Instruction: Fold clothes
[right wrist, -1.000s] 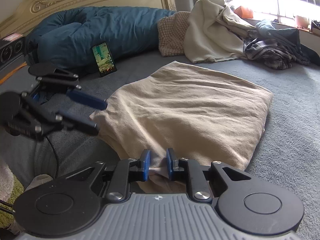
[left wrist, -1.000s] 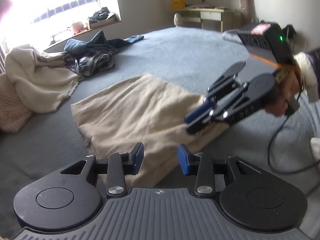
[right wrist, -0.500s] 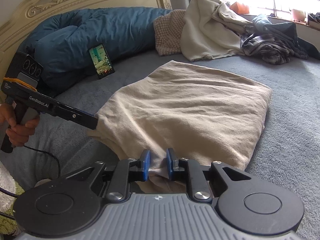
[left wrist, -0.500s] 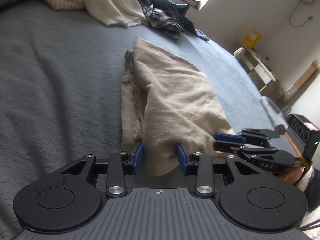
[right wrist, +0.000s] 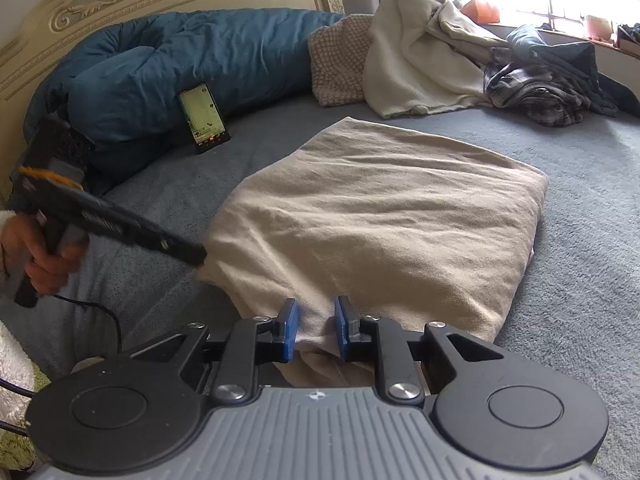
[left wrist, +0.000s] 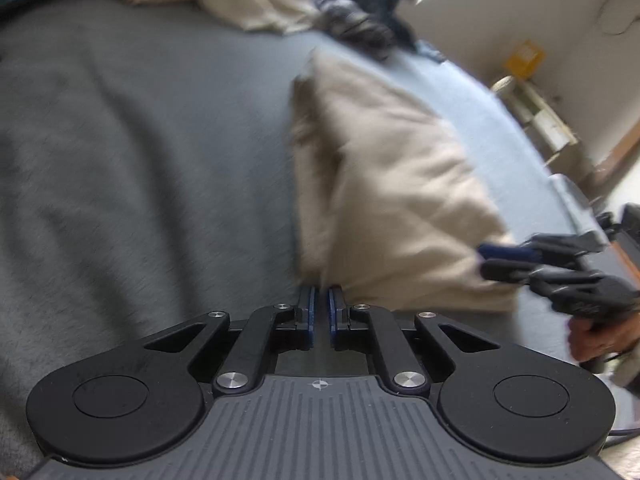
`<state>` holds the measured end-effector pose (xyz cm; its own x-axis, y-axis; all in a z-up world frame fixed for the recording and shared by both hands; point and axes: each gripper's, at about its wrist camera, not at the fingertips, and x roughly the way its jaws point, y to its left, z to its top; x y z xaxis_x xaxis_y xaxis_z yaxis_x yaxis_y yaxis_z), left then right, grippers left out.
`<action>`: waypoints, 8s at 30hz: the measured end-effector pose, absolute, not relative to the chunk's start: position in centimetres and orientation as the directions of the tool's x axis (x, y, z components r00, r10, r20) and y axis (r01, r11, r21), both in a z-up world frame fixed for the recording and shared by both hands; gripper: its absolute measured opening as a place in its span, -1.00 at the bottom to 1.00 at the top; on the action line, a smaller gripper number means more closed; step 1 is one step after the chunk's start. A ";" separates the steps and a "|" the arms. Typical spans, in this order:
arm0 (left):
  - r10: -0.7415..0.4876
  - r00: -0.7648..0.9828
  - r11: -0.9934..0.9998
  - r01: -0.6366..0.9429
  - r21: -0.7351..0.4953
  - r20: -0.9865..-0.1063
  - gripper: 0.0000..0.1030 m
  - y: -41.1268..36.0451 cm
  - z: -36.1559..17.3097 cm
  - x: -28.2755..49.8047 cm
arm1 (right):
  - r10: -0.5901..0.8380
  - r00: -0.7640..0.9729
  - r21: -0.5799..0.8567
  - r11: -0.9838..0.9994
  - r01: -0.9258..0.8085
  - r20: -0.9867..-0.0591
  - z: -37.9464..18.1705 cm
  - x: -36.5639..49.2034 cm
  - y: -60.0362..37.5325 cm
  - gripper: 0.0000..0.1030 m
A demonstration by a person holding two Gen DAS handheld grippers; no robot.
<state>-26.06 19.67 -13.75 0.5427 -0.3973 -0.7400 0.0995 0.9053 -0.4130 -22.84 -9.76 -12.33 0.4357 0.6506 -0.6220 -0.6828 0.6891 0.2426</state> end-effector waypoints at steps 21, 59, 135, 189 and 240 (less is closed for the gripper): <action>-0.404 0.616 0.907 0.367 -0.208 -0.676 -0.69 13.6 -11.8 -25.0 | 0.641 0.454 0.236 0.704 -0.670 -0.619 -12.4 -23.2 -9.7 -0.59; -0.393 0.655 0.898 0.426 -0.114 -0.645 -0.43 10.2 -12.6 -24.9 | 0.653 0.450 0.271 0.705 -0.655 -0.609 -12.7 -22.6 -10.3 -0.59; -0.176 0.620 0.962 0.274 0.000 -0.765 -0.10 6.4 -11.4 -18.6 | 0.501 0.533 0.295 0.855 -0.426 -0.682 -12.3 -18.3 -12.2 -0.50; -0.033 0.580 0.956 0.257 0.145 -0.814 0.27 4.5 -10.9 -18.1 | 0.496 0.512 0.382 0.868 -0.317 -0.702 -12.4 -13.6 -12.9 -0.44; -0.709 0.407 0.647 0.051 -0.761 -0.575 0.47 22.1 -15.1 -10.9 | 0.799 0.355 0.861 0.508 0.032 -0.485 -17.2 -6.8 -19.5 0.80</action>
